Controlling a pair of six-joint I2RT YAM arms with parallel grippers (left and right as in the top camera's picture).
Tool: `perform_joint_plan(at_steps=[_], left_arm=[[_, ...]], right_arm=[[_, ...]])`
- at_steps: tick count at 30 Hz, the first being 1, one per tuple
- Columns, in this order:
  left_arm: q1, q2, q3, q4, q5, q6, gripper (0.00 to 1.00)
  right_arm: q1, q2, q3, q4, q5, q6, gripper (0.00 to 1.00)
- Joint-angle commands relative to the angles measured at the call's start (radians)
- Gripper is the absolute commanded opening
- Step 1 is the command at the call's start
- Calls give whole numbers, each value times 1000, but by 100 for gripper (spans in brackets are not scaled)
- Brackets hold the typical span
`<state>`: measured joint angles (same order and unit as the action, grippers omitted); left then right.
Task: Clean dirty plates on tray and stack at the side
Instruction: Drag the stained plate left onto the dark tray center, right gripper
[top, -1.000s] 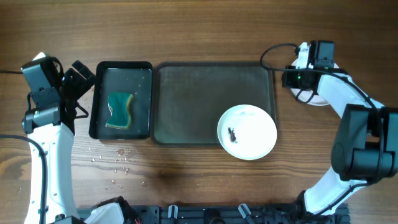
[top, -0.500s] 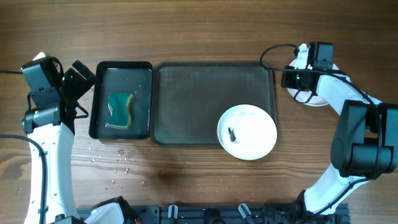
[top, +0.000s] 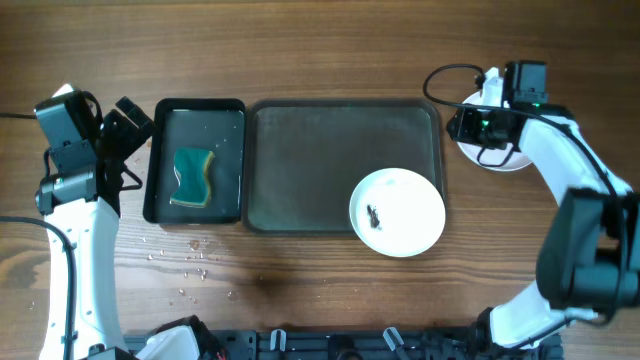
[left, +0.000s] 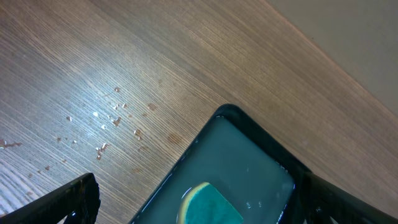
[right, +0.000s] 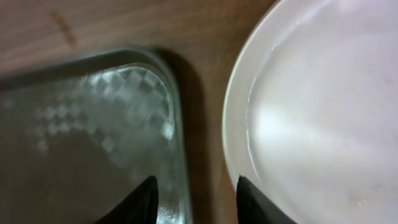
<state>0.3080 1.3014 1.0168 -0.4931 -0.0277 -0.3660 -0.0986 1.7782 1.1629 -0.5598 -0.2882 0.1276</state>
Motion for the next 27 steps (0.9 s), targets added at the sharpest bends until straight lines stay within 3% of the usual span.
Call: perform_joint_plan(at_steps=[1,3,4,6,10,12,17,27], left_arm=[[5,-5,10,2,8,-12,100],[5,-5,10,2,8,-12,100],[5,-5,10,2,8,-12,100],[5,-5,10,2,8,-12,100],[5,-5,10,2,8,-12,100],[5,-5,10,2,8,-12,100],[5,-5,10,2,8,-12,100],[5,-5,10,2,8,-12,100]], right_arm=[[6,-124,24,-145,-21,35,42],[6,-149,24,-223,-24,107,46],[6,-153,24,-246,-30,122,59],[6,-152,23,-283,-67,151,100],[6,-148,18,-275,-188,190,100],[6,-148,18,-296,-199,192,68],[10,-148,-35,-381,-118,280,34],[17,-148,-189,-468,-25,321,35]])
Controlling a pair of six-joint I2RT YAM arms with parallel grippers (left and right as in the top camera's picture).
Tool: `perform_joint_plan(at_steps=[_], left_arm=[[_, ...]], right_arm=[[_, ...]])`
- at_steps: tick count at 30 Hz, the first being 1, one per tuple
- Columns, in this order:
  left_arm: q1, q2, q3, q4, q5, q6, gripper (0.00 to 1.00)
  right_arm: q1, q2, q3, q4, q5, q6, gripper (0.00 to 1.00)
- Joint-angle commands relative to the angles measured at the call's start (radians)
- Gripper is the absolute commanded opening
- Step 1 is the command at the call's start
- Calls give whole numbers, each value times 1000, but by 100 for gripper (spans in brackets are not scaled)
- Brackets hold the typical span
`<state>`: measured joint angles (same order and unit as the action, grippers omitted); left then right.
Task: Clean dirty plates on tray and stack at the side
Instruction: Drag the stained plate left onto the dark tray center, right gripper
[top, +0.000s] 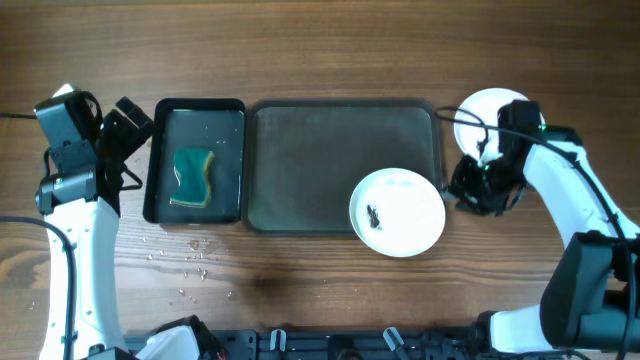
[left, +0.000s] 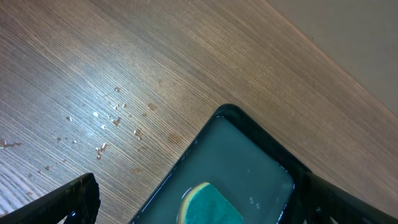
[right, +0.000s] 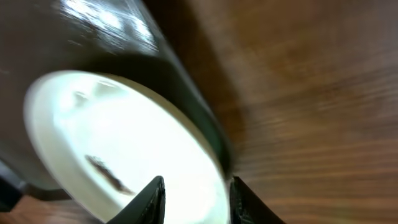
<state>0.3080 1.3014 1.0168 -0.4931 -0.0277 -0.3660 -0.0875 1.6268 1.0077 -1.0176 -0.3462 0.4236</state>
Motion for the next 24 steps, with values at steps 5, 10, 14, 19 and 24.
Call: perform_joint_plan(at_steps=[5,10,14,19,24], left_arm=[[5,-5,10,2,8,-12,100],[5,-5,10,2,8,-12,100],[5,-5,10,2,8,-12,100],[5,-5,10,2,8,-12,100],[5,-5,10,2,8,-12,100]], right_arm=[[6,4,-79,-13,34,24,35],[14,4,-120,11,33,21,33],[49,4,-133,29,33,22,29],[102,4,-133,38,34,25,28],[145,4,-133,42,34,51,24]])
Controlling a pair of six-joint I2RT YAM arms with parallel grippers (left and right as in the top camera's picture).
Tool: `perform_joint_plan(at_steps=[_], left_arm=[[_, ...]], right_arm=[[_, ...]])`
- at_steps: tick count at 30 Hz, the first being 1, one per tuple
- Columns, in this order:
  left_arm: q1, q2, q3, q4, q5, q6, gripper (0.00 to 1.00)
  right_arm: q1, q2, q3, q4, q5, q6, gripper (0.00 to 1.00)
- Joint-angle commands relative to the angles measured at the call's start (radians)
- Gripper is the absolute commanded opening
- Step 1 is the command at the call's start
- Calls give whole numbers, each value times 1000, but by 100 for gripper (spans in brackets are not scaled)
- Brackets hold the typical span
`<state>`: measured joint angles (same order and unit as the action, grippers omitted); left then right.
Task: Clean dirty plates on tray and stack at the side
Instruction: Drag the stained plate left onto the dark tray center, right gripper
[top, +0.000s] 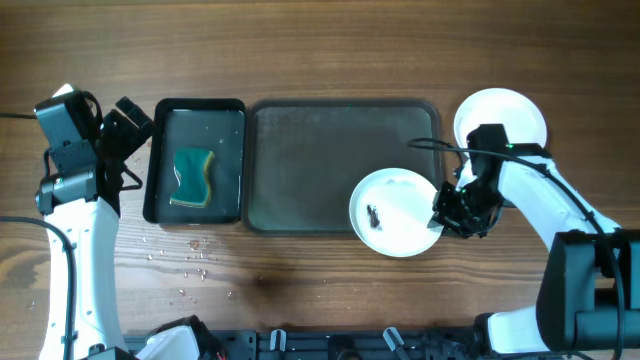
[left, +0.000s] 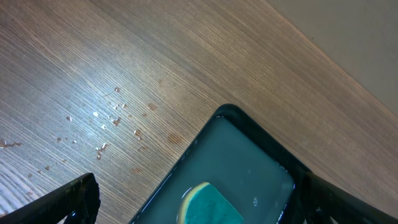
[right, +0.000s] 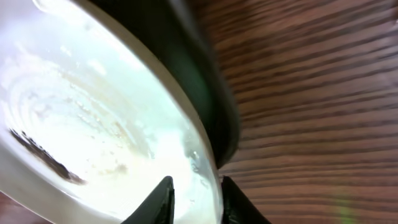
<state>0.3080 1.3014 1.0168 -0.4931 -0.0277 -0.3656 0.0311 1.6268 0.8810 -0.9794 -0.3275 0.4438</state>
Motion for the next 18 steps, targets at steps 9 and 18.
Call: perform_joint_plan(at_steps=[9,18], left_arm=[[5,-5,10,2,8,-13,100],[5,-5,10,2,8,-13,100]], right_arm=[[54,4,-6,11,19,31,10],[54,4,-6,56,18,31,4]])
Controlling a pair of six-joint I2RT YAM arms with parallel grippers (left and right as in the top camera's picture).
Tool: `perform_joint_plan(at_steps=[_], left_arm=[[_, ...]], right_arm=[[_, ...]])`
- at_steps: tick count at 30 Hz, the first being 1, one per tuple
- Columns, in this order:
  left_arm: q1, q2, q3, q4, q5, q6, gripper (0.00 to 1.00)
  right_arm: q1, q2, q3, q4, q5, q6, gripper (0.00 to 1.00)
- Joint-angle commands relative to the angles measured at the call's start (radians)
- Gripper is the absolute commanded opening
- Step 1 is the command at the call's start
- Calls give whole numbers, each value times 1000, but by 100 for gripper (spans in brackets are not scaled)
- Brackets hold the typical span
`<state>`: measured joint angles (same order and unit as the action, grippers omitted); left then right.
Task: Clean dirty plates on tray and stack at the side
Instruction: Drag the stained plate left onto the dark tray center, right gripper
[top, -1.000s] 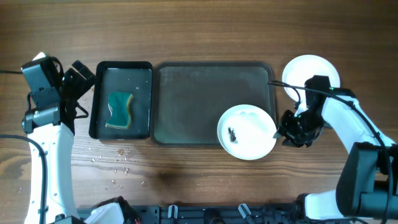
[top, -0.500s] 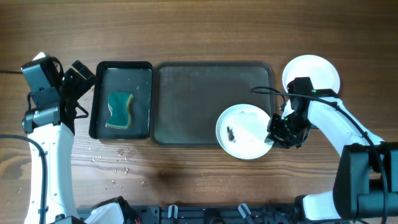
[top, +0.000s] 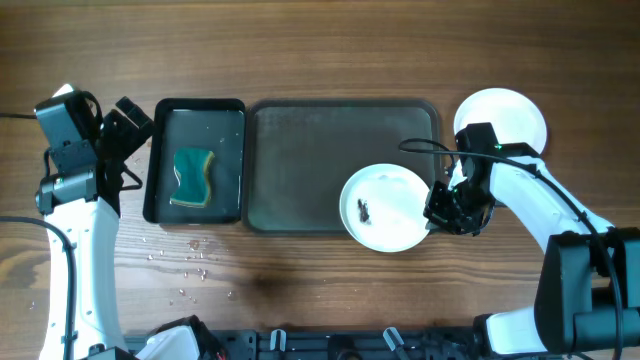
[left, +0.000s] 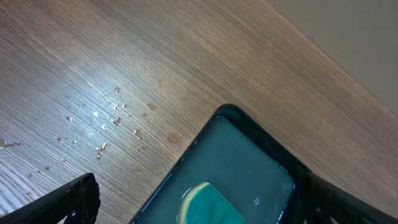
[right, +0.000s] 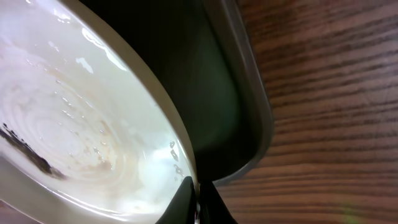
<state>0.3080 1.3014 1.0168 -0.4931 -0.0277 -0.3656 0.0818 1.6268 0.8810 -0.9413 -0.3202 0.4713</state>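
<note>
A dirty white plate (top: 385, 207) with dark smears sits at the front right of the dark tray (top: 300, 160), overhanging its front edge. My right gripper (top: 437, 208) is shut on the plate's right rim (right: 180, 158), and its fingertips (right: 185, 202) pinch the rim in the right wrist view. A clean white plate (top: 510, 115) lies on the table right of the tray. A green and yellow sponge (top: 193, 176) lies in the black water basin (top: 160, 170). My left gripper (left: 199, 218) hangs open above the basin's far end, with its fingers (left: 68, 200) spread wide.
Water drops (top: 190, 255) dot the table in front of the basin. Black rails run along the table's front edge (top: 330, 345). Bare wood lies behind the tray and basin.
My right gripper went from open around the dirty plate's right rim to shut on it. The plate has shifted a little to the left. The left arm has not moved.
My right gripper stood open at the clean plate beside the tray's far right corner. Then it was lower, right of the dirty plate, still open. Then its fingers straddled that plate's rim, and now they are shut on it.
</note>
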Motion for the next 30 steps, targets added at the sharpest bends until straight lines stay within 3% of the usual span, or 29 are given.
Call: perform_joint_plan(at_steps=[1,12,21,30], left_arm=[[5,-5,10,2,8,-13,100],[5,-5,10,2,8,-13,100],[5,-5,10,2,8,-13,100],[4,-5,10,2,8,-13,100]], right_arm=[[4,4,-6,29,11,3,4],[71,4,-6,307,8,130,4],[237,4,-6,576,104,371,4],[376,4,-6,615,236,599,4]])
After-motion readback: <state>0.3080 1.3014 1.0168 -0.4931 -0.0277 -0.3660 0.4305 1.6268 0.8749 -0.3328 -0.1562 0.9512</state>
